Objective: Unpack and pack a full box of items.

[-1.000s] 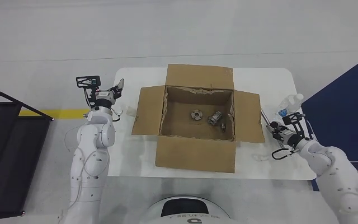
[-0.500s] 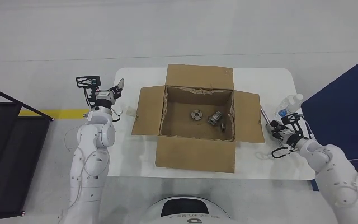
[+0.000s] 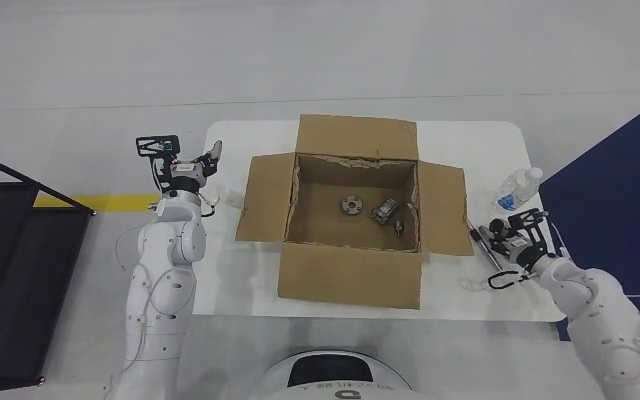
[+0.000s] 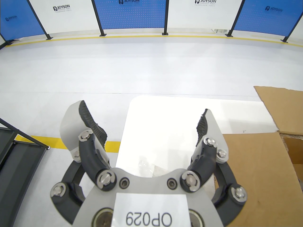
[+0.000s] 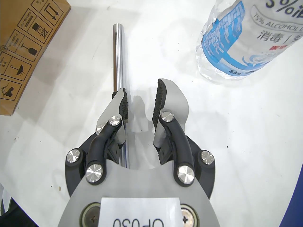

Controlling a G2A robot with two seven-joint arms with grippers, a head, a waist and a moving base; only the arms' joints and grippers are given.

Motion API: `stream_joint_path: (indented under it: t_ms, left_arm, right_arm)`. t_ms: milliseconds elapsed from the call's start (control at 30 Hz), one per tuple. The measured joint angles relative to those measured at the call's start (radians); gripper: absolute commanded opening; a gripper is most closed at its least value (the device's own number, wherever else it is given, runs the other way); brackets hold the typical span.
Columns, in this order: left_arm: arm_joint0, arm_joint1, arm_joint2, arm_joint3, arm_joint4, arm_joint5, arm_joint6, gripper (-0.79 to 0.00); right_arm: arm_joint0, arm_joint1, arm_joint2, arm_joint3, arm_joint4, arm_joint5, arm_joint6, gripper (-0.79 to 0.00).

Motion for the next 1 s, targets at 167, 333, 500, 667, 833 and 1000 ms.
stream_joint_path:
  t_ms: [167,333,500,667,833,1000]
  left_arm:
    - [0.0,0.0,0.0,0.0,0.0,0.0,0.0,0.0]
    - [0.0,0.0,0.0,0.0,0.0,0.0,0.0,0.0]
    - [0.0,0.0,0.0,0.0,0.0,0.0,0.0,0.0]
    - [0.0,0.0,0.0,0.0,0.0,0.0,0.0,0.0]
    - [0.0,0.0,0.0,0.0,0.0,0.0,0.0,0.0]
    - [0.0,0.0,0.0,0.0,0.0,0.0,0.0,0.0]
  right_arm:
    - [-0.049,0.002,0.04,-0.043,0.006,0.023,-0.055,-0.48]
    - [-0.151,0.004,0.113,-0.13,0.007,0.034,-0.179,-0.471]
    - [-0.289,-0.001,0.201,-0.265,0.028,0.004,-0.38,-0.459]
    - [-0.368,-0.012,0.227,-0.422,-0.017,0.008,-0.514,-0.446]
    - [-0.408,-0.017,0.241,-0.597,-0.108,-0.001,-0.529,-0.406]
    - [-0.381,-0.014,0.184,-0.782,-0.189,-0.044,-0.365,0.0]
